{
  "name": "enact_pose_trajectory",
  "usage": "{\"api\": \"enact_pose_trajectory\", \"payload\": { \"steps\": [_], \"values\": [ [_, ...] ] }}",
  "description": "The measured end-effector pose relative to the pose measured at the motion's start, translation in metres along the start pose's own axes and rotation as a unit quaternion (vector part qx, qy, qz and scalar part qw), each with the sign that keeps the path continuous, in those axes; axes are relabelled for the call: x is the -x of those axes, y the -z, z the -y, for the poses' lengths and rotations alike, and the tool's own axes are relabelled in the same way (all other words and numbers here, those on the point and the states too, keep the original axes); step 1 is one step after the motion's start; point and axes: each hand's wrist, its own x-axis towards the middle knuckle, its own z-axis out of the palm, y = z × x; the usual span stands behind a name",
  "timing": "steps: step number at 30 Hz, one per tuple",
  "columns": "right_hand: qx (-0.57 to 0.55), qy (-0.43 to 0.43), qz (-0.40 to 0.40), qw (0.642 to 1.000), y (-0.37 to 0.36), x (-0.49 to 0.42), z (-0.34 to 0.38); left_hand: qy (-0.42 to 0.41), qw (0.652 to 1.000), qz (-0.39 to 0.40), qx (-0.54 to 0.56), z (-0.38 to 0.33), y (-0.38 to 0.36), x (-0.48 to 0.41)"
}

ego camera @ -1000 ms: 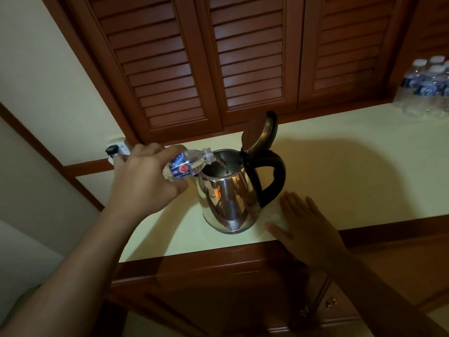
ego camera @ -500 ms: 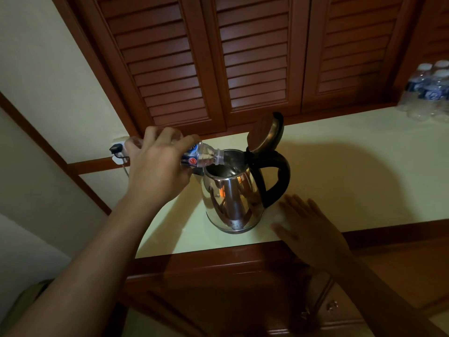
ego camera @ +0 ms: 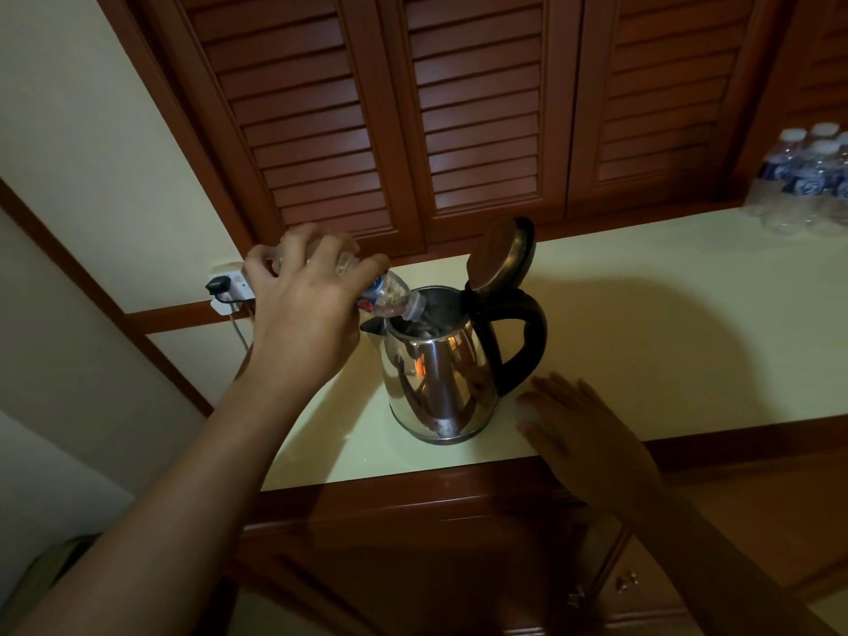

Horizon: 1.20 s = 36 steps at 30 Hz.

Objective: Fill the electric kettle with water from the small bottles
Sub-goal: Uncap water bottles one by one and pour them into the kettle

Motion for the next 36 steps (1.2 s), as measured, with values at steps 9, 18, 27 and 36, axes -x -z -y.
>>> {"api": "enact_pose_trajectory", "payload": {
  "steps": [9, 18, 27, 36],
  "values": [
    [-0.023, 0.0, -0.006, 1.0, -0.003, -0.001, -0.001, -0.052, 0.998, -0.019, -0.02, -0.003, 0.002, -0.004],
    [-0.052, 0.017, -0.054, 0.997, -0.002, 0.003, 0.001, -0.058, 0.998, -0.027, -0.028, -0.005, 0.011, -0.005],
    [-0.131, 0.0, -0.092, 0.987, 0.007, 0.011, 0.008, 0.017, 1.0, -0.007, 0.023, -0.005, 0.01, 0.024],
    [-0.258, -0.032, -0.104, 0.96, 0.066, 0.02, 0.046, 0.097, 0.907, 0.09, 0.399, -0.038, 0.023, 0.096]
  ]
}}
